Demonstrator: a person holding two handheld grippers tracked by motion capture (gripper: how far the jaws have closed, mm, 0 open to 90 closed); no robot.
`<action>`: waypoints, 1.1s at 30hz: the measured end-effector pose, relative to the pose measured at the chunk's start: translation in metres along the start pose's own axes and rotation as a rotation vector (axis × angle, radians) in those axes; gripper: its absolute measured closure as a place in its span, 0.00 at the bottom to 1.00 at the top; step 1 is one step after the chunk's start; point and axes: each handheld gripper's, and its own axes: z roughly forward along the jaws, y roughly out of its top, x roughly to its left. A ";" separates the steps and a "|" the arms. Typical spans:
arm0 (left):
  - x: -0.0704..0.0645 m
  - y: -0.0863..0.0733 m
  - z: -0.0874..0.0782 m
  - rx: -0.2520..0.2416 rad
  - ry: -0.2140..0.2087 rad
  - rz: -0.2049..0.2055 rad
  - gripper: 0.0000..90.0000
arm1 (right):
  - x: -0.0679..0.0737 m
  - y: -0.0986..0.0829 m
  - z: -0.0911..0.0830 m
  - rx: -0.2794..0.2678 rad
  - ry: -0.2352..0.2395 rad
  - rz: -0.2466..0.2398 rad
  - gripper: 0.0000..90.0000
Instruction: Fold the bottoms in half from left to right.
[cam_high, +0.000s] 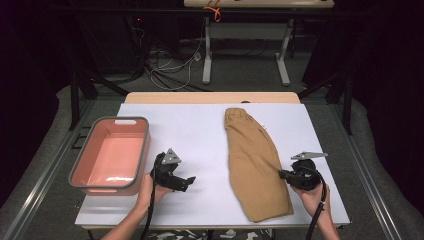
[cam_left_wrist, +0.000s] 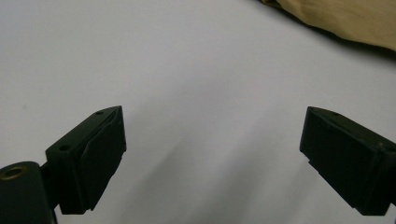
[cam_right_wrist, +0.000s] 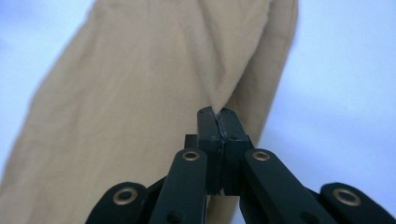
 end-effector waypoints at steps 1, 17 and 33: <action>0.001 0.000 -0.001 0.004 -0.002 0.003 0.07 | 0.000 -0.001 0.003 0.024 -0.013 -0.003 1.00; -0.005 0.000 0.000 -0.005 -0.002 0.002 0.04 | -0.015 0.014 0.027 -0.053 -0.039 -0.014 0.65; -0.008 -0.006 -0.001 0.002 -0.019 -0.002 0.02 | -0.023 0.055 0.076 -0.058 -0.114 -0.001 0.76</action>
